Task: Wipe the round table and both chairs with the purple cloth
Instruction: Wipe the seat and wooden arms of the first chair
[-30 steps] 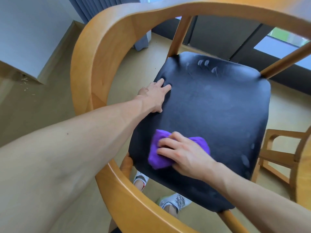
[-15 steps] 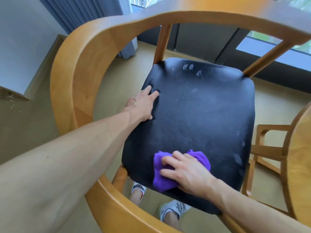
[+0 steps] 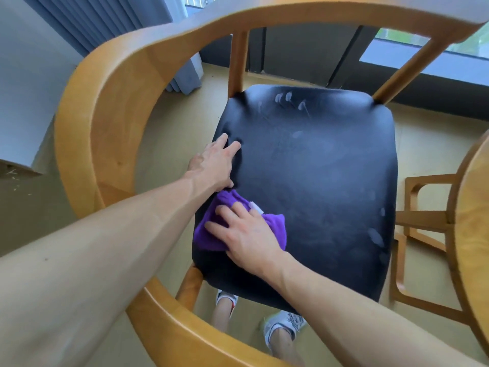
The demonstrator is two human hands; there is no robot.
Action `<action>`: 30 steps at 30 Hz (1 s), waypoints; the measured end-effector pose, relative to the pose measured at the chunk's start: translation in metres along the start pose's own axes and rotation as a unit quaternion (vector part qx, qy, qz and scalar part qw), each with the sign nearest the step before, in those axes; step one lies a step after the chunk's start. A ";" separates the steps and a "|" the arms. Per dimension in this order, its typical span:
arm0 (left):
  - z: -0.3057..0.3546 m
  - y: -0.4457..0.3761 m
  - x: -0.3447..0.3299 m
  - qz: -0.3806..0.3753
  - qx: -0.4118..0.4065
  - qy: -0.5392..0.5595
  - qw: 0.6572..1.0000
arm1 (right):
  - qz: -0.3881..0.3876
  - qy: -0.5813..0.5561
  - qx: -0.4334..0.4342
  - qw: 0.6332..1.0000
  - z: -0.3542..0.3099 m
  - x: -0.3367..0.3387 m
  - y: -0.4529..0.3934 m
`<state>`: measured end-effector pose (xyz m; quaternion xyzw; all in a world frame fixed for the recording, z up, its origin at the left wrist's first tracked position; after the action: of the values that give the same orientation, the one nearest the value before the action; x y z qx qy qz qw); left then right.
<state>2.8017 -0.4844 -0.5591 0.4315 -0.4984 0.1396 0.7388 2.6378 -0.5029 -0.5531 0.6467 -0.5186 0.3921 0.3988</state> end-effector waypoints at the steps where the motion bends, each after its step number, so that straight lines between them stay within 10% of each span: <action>1: 0.000 0.000 -0.001 -0.002 -0.001 0.003 1.000 | -0.008 0.010 0.004 1.000 0.001 -0.001 0.006; 7: 0.003 0.001 0.000 -0.017 0.019 0.026 0.999 | -0.034 0.089 -0.012 0.995 0.090 0.029 0.068; 18: 0.006 0.002 -0.004 -0.010 0.028 0.028 0.999 | 0.133 0.056 -0.511 0.848 0.171 0.066 0.056; 25: 0.003 0.003 -0.006 -0.003 0.019 0.038 0.999 | 0.078 -0.005 -0.301 0.950 0.078 0.033 -0.004; 30: 0.004 0.004 -0.007 -0.001 0.020 0.046 0.999 | 0.103 0.069 -0.290 0.949 0.157 0.063 0.012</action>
<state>2.7933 -0.4835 -0.5627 0.4395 -0.4610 0.1683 0.7523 2.6500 -0.6717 -0.5526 0.4174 -0.6448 0.3075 0.5617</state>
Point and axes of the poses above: each hand's wrist, its own y-axis away from the middle knuckle, its own x-axis out of the back of the hand, z = x × y, the point moved 4 cm from there along -y, towards the middle knuckle, and after that the axes turned 4 degrees about -x, right-handed, at the moved point
